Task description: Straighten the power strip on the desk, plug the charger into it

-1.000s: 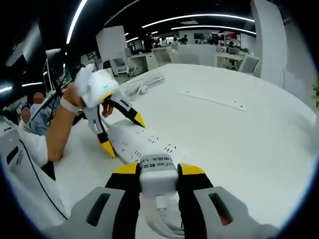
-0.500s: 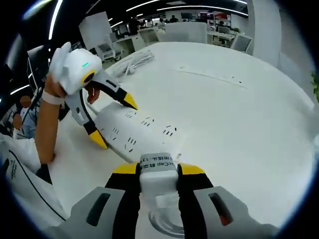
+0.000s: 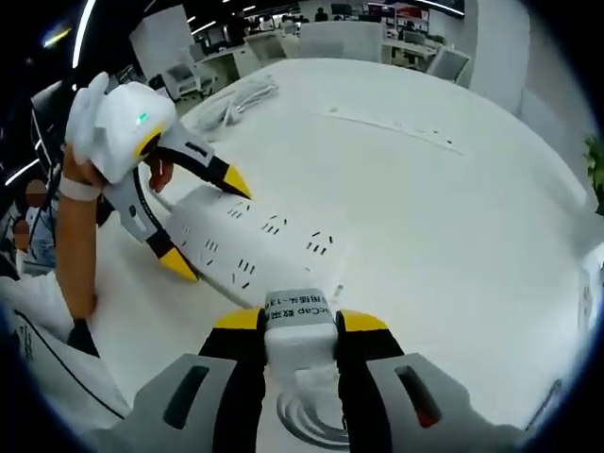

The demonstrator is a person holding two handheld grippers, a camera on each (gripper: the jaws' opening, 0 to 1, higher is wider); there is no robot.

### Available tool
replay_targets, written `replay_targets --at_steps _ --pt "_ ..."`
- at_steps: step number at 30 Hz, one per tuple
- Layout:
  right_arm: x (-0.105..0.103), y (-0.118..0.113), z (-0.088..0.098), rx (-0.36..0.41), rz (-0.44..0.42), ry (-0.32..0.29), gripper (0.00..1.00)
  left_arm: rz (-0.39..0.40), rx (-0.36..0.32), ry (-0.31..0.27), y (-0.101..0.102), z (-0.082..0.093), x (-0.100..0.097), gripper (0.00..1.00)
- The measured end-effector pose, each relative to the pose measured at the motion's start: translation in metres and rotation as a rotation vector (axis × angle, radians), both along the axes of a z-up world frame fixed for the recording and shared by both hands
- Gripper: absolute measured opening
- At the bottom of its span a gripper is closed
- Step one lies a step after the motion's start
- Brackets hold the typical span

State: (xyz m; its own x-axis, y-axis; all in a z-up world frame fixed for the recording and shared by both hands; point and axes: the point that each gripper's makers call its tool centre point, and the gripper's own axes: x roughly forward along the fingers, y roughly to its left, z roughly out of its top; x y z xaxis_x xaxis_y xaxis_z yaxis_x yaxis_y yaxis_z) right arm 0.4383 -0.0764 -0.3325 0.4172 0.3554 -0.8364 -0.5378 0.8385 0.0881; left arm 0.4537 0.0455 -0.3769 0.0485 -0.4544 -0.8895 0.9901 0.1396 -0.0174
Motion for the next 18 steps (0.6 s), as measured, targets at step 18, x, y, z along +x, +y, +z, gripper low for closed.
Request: replay_targets --at_steps 18 --pt "0.011 0.005 0.009 -0.005 -0.165 0.025 0.28 -0.004 0.002 -0.002 -0.001 0.001 -0.005 0.70"
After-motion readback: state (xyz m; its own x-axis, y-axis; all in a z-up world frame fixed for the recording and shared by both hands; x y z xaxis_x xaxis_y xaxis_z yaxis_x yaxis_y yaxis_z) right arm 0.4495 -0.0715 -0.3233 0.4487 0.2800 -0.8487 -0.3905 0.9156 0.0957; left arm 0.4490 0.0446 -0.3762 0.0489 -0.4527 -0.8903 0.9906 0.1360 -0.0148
